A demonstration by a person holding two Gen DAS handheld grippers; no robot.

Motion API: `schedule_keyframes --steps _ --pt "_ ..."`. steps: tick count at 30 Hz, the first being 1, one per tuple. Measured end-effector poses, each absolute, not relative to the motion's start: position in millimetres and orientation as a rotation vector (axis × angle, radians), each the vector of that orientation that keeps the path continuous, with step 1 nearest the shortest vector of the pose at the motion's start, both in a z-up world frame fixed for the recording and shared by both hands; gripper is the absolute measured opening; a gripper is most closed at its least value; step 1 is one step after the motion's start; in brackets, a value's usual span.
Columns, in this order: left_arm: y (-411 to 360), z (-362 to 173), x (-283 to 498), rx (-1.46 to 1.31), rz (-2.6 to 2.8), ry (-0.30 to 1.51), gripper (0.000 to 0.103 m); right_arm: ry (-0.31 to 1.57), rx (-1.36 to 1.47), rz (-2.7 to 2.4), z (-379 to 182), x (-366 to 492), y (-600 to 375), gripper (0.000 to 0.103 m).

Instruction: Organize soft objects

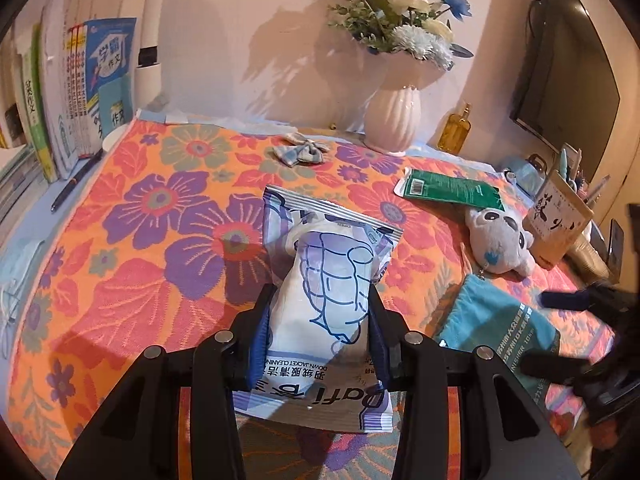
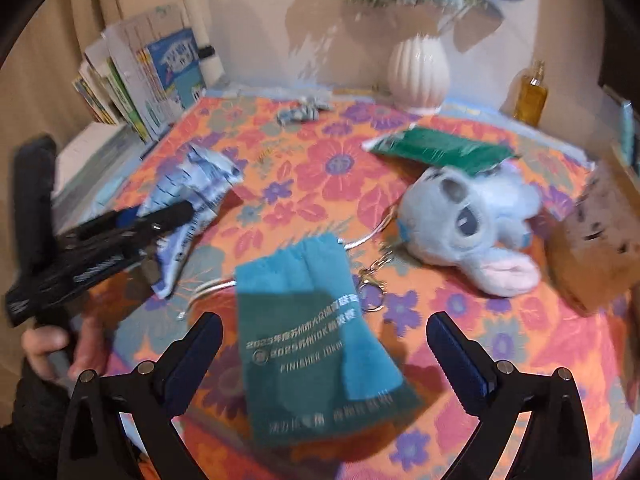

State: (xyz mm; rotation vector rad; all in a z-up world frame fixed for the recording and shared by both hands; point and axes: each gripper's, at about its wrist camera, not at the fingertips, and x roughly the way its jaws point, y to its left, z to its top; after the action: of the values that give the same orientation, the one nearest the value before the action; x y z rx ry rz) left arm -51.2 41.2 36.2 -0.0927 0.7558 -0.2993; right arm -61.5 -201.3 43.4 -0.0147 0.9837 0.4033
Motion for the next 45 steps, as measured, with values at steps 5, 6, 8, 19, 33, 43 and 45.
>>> schedule_keyframes --steps 5,6,8,19,33,43,45 --pt "44.6 35.5 -50.4 -0.117 -0.306 0.759 0.039 0.977 -0.031 0.493 42.3 -72.5 -171.8 0.102" --pt "44.5 35.5 -50.3 -0.115 -0.305 0.758 0.039 0.966 -0.059 0.492 43.5 -75.3 -167.2 0.102" --pt "44.2 35.8 -50.8 -0.112 -0.303 0.757 0.039 0.968 -0.099 0.489 42.9 -77.6 -156.8 0.102" --pt "45.8 35.4 -50.8 -0.128 -0.305 0.761 0.039 0.967 -0.212 0.390 26.0 -83.8 -156.4 0.050" --pt "13.4 58.7 -63.7 -0.149 -0.397 0.759 0.039 0.914 -0.083 0.364 62.5 -97.9 -211.9 0.018" --pt "-103.5 104.4 -83.4 0.065 -0.605 0.698 0.039 0.859 0.044 0.192 100.6 -113.5 -310.0 0.018" --pt "-129.8 107.5 -86.8 0.094 -0.651 0.701 0.039 0.842 0.068 0.152 106.0 -120.4 -331.9 0.018"
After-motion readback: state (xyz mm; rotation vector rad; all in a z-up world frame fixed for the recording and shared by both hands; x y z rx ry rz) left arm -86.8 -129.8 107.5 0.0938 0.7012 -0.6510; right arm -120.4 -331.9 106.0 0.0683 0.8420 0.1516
